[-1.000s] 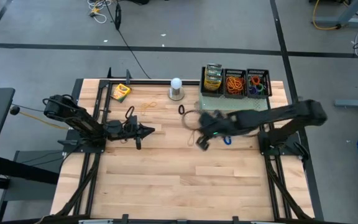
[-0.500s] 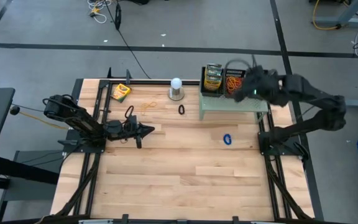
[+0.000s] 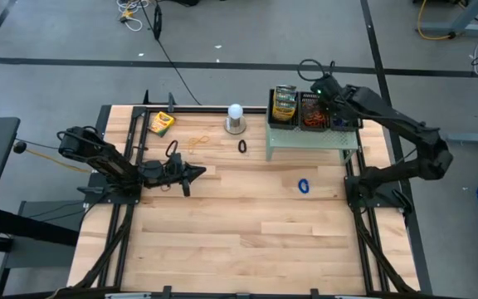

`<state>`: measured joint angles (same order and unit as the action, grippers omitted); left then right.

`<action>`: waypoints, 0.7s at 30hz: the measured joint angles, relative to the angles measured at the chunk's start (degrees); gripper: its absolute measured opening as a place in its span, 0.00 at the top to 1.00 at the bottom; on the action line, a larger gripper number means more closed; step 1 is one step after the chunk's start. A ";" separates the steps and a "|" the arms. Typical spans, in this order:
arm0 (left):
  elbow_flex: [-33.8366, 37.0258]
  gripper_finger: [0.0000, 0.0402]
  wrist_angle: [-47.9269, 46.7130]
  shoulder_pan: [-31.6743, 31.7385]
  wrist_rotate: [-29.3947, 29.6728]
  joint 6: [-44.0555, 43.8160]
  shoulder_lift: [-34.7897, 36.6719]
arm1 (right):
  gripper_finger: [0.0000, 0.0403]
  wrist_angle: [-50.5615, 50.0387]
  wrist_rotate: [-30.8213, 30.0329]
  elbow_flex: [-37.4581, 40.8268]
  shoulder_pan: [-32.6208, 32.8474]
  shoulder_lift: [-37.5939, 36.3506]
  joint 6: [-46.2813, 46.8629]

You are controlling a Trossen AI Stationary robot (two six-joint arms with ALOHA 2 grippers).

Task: Pick & Place Office Desk Supplies
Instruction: Put the right red rubber band into the middle basket on the shelf, then put the black spring keychain into the right basket on the shelf

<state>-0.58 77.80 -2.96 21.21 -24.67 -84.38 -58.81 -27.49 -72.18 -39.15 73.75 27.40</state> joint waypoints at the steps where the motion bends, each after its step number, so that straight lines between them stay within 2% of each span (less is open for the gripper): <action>1: 0.00 0.97 0.00 0.00 0.00 -0.01 0.00 | 0.99 1.29 0.38 0.68 -0.31 0.12 0.22; 3: 0.00 0.97 0.00 0.00 0.00 -0.34 0.00 | 0.96 2.49 0.81 1.28 -0.55 0.14 0.28; 7: 0.00 0.97 0.26 0.00 -0.02 -2.03 0.00 | 0.83 1.84 1.17 0.00 -0.57 0.14 0.42; 14: -2.69 0.97 -0.07 0.02 0.85 -4.66 0.00 | 0.61 -3.20 2.53 -8.63 -0.55 -0.05 -0.68; 17: -4.45 0.97 -0.01 0.02 1.25 -4.88 0.00 | 0.61 -3.79 4.66 -11.13 1.69 -1.70 -3.18; 21: -7.70 0.97 -0.22 0.02 1.25 -5.76 0.00 | 0.74 -1.43 5.37 -8.79 9.39 -5.71 -3.76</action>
<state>-8.28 77.58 -2.94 22.46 -30.43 -84.38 -60.25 -22.12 -80.97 -29.77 68.04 23.64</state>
